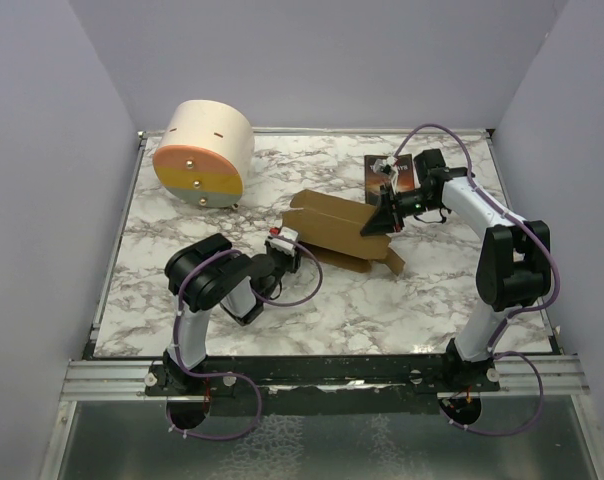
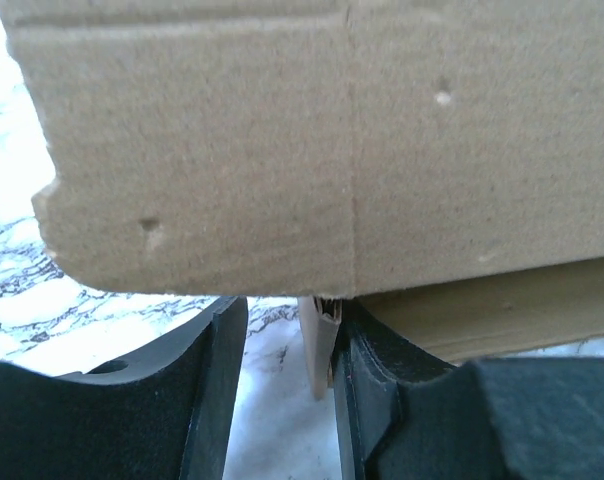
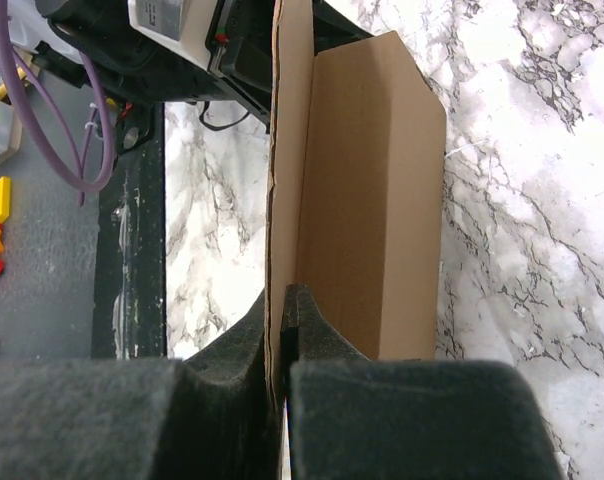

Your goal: Fold the paper box

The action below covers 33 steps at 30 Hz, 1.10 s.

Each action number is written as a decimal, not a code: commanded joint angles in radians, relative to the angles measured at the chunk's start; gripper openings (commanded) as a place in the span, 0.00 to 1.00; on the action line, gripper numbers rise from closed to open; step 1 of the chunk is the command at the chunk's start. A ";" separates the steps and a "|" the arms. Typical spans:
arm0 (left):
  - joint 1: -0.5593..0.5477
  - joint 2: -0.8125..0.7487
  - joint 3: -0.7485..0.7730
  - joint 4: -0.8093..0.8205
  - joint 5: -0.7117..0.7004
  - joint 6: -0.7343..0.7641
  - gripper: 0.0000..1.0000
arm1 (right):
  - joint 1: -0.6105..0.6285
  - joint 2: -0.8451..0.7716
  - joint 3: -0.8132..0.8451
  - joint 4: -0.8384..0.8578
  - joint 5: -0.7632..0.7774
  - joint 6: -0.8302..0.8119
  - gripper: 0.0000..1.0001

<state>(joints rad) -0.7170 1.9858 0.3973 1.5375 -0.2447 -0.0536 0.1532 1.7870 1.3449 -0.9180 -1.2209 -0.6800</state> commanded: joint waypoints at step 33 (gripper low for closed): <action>0.000 -0.419 0.084 -0.612 0.171 -0.151 0.00 | 0.006 -0.109 0.088 0.158 -0.003 0.414 0.01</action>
<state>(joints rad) -0.7265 1.6581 0.4202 1.2003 -0.2207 -0.1143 0.1589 1.7245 1.4334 -0.8909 -1.2655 -0.4129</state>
